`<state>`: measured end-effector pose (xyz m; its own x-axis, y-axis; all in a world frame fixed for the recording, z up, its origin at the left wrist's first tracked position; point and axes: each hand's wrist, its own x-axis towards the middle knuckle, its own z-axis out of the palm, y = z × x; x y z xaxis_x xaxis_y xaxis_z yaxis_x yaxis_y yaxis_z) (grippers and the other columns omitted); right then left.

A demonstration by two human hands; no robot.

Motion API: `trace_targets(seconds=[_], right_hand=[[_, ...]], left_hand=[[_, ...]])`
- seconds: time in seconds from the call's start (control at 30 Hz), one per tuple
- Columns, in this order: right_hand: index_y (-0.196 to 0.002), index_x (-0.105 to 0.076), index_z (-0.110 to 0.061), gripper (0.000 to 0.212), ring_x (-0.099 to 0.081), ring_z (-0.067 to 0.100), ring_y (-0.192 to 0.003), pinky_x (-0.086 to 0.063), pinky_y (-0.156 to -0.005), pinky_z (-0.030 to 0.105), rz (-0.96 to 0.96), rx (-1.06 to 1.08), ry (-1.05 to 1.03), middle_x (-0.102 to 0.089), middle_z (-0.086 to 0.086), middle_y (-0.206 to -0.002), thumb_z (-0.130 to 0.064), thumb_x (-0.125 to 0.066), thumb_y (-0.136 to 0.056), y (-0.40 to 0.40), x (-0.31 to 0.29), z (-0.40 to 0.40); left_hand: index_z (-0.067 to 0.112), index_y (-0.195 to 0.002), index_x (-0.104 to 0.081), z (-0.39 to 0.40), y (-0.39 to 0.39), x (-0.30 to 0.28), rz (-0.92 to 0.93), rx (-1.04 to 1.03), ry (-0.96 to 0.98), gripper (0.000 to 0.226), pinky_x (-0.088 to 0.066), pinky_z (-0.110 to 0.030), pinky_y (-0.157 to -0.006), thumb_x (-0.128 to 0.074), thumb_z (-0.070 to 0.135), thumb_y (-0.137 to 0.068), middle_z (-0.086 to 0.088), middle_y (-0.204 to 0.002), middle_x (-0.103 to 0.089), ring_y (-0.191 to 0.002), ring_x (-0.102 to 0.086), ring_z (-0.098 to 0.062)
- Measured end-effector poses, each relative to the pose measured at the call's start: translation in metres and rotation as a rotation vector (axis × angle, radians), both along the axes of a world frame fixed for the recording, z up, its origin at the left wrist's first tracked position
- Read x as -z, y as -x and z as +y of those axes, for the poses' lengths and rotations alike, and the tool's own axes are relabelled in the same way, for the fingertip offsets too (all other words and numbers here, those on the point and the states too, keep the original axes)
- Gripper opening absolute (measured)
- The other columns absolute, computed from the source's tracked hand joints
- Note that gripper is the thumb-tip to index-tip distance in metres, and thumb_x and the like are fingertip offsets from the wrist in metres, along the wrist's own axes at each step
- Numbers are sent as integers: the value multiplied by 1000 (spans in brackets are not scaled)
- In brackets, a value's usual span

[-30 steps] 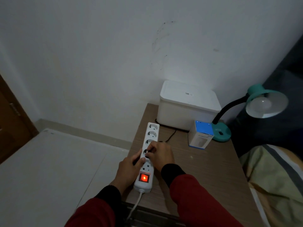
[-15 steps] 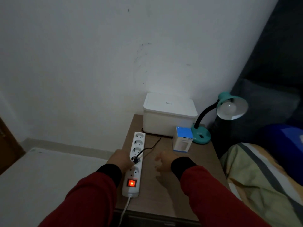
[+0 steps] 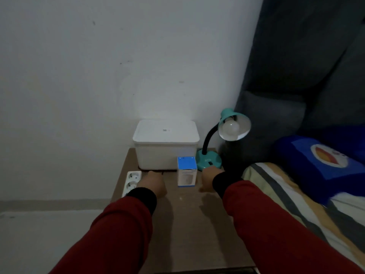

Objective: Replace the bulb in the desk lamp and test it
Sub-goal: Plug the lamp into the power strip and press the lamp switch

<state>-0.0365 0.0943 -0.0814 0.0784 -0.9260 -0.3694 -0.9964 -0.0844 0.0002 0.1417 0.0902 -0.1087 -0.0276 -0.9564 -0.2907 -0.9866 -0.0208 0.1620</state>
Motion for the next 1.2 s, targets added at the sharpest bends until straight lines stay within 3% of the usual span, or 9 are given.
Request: trace_targets(seconds=[0.2,0.4,0.53,0.6,0.7,0.9,1.07,1.2], right_hand=[[-118,-58,-1,38,-58,31,-115,-50,-89,35,-70,112,59,-58,17,-126,-26,-59,-89,54,13,-11],[-124,-57,-6,40,-55,29,-118,-49,-98,37,-274,259,41,-56,14,-131,-28,-55,-91,89,65,-19],[-130,-53,-11,41,-54,25,-119,-45,-98,32,-364,246,103,-52,9,-136,-26,-50,-92,99,102,-28],[-134,-49,-12,42,-51,24,-121,-43,-99,31,-402,218,155,-48,8,-139,-24,-46,-93,100,115,-33],[-138,-42,-15,45,-46,21,-125,-38,-103,28,-452,207,236,-47,7,-140,-23,-46,-94,96,134,-43],[-147,-28,-19,62,-44,23,-125,-36,-106,29,-548,294,441,-45,10,-137,-21,-52,-90,91,163,-63],[-148,-25,-27,66,-55,26,-114,-51,-89,36,-465,302,526,-45,11,-137,-36,-51,-88,84,171,-83],[-148,-22,-35,66,-60,26,-109,-52,-84,35,-393,309,517,-47,9,-139,-41,-48,-88,85,172,-91]], left_hand=[[9,-124,-50,0,62,30,117,0,-31,39,-45,-31,-96,-54,26,-88,-10,-130,-51,-117,-52,-24],[16,-122,-54,9,99,83,246,67,-97,35,-46,-33,-100,-52,31,-91,-5,-125,-54,-111,-54,-19],[20,-140,-35,7,105,118,277,100,98,52,-31,-31,-113,-44,39,-93,-3,-148,-33,-134,-35,-19],[20,-139,-38,11,106,127,281,117,199,52,-32,-30,-112,-42,41,-92,-5,-145,-38,-132,-38,-19],[17,-126,-56,12,105,142,328,108,327,51,-49,-36,-96,-37,43,-86,-8,-127,-58,-115,-58,-23],[25,-125,-54,9,105,150,311,42,404,56,-45,-38,-97,-32,48,-80,-2,-133,-53,-122,-51,-19],[34,-135,-38,10,105,149,328,40,318,54,-29,-34,-111,-31,49,-84,7,-145,-35,-135,-31,-9],[34,-134,-37,8,104,152,308,55,328,55,-29,-33,-109,-28,52,-83,7,-143,-36,-133,-32,-9]])
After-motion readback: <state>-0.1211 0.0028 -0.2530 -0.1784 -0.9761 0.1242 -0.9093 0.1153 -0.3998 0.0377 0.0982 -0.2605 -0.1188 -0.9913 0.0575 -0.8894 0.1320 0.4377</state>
